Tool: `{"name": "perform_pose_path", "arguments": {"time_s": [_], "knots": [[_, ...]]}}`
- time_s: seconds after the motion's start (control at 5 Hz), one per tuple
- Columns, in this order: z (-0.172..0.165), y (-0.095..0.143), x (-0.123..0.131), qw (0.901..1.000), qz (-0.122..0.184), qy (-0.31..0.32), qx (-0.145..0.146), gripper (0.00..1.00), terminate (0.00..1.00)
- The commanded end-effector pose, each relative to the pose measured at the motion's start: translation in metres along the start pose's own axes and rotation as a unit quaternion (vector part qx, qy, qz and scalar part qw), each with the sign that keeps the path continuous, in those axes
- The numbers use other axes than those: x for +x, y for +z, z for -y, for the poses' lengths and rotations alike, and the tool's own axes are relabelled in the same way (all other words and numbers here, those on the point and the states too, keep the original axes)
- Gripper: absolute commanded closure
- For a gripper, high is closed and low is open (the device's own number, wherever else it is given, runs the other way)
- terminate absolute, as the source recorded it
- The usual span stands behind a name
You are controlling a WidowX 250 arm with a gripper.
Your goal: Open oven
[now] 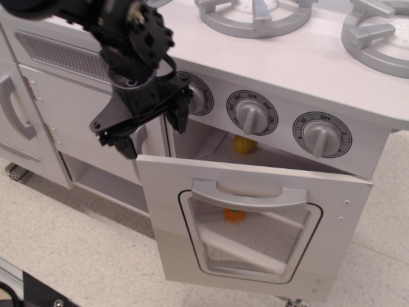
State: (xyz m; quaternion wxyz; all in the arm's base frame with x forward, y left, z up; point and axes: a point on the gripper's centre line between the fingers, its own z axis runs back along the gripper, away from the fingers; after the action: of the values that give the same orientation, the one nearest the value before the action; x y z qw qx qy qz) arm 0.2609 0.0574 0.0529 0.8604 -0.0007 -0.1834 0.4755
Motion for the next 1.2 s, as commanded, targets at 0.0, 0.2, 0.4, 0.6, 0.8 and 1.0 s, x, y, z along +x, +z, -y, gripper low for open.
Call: {"name": "perform_pose_path", "arguments": {"time_s": [0.0, 0.2, 0.4, 0.6, 0.8, 1.0], "knots": [[0.016, -0.022, 0.023, 0.9882, 0.023, -0.151, 0.004, 0.0, 0.0], [0.014, -0.033, 0.02, 0.9833, 0.008, -0.182, -0.006, 0.0, 0.0], [0.009, -0.041, 0.006, 0.9803, -0.032, -0.195, 0.007, 0.0, 0.0], [0.002, -0.041, -0.015, 0.9856, -0.04, -0.164, 0.005, 0.0, 0.0], [0.004, -0.034, -0.028, 0.9921, -0.088, -0.089, -0.003, 0.0, 0.0], [0.01, -0.031, -0.044, 0.9923, -0.086, -0.089, -0.003, 0.0, 0.0]]}}
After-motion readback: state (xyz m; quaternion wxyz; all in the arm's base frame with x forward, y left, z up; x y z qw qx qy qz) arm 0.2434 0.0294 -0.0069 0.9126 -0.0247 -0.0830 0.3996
